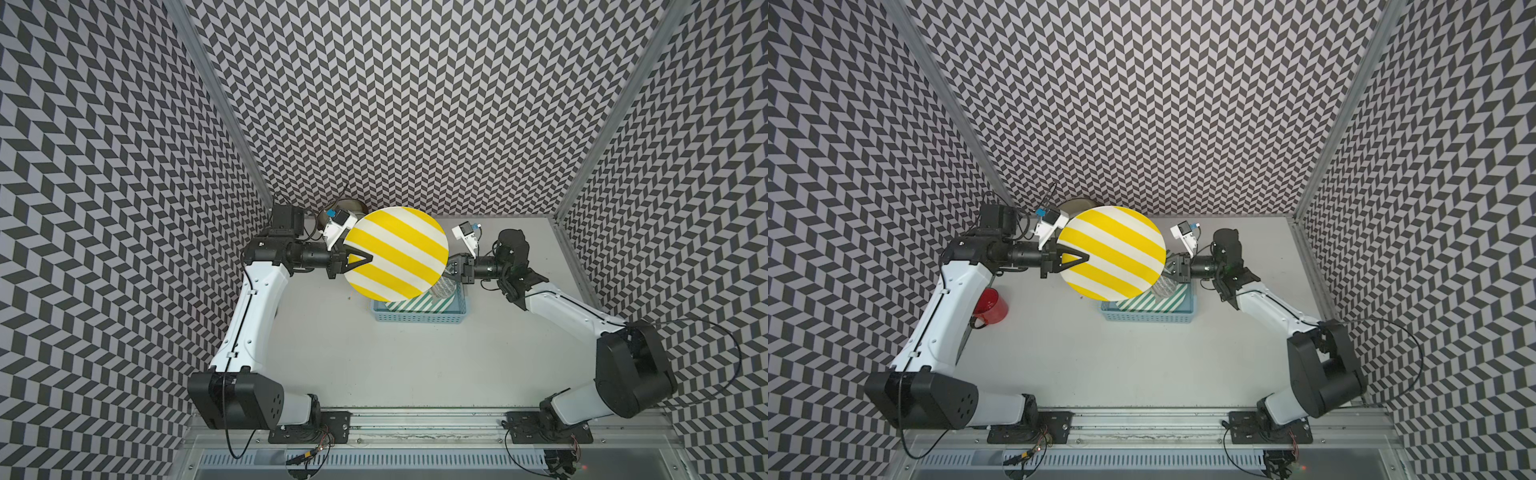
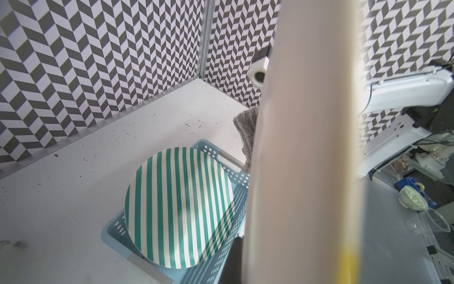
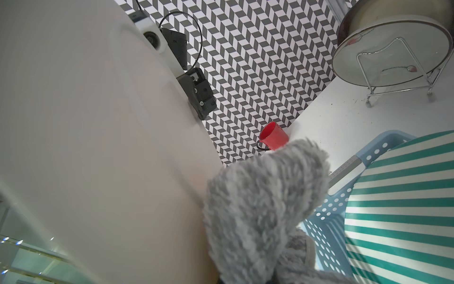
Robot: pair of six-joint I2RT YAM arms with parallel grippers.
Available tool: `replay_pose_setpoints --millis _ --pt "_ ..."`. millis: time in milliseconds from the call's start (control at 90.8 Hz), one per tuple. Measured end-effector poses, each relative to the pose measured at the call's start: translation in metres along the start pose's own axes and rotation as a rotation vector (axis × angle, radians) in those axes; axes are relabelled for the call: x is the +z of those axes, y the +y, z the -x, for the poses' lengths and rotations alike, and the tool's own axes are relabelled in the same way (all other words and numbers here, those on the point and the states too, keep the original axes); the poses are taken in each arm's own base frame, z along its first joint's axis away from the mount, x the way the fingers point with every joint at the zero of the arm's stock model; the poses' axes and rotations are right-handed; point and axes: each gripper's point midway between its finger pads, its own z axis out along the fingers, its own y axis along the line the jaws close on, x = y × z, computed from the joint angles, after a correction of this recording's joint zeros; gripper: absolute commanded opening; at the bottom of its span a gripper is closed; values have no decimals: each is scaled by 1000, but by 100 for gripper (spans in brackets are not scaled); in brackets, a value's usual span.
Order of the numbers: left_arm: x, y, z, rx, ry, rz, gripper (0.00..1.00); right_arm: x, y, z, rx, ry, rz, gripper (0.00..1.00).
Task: Wipe the wet plate dry
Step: Wipe the plate with towel.
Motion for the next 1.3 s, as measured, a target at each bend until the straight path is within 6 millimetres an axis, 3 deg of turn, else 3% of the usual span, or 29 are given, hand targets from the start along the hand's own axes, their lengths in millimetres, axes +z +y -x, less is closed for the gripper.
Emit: replay_pose_setpoints --millis 198,694,1014,1300 --pt "1 6 12 -71 -56 -16 0 5 -2 -6 1 14 -16 0" --pt "12 20 4 -389 -124 -152 0 2 7 5 -161 -168 -261 0" --pt "22 38 -1 -608 -139 -89 0 25 4 -26 -273 -178 -439 0" --pt "33 31 5 -674 -141 -84 0 48 16 -38 -426 -205 -580 0"
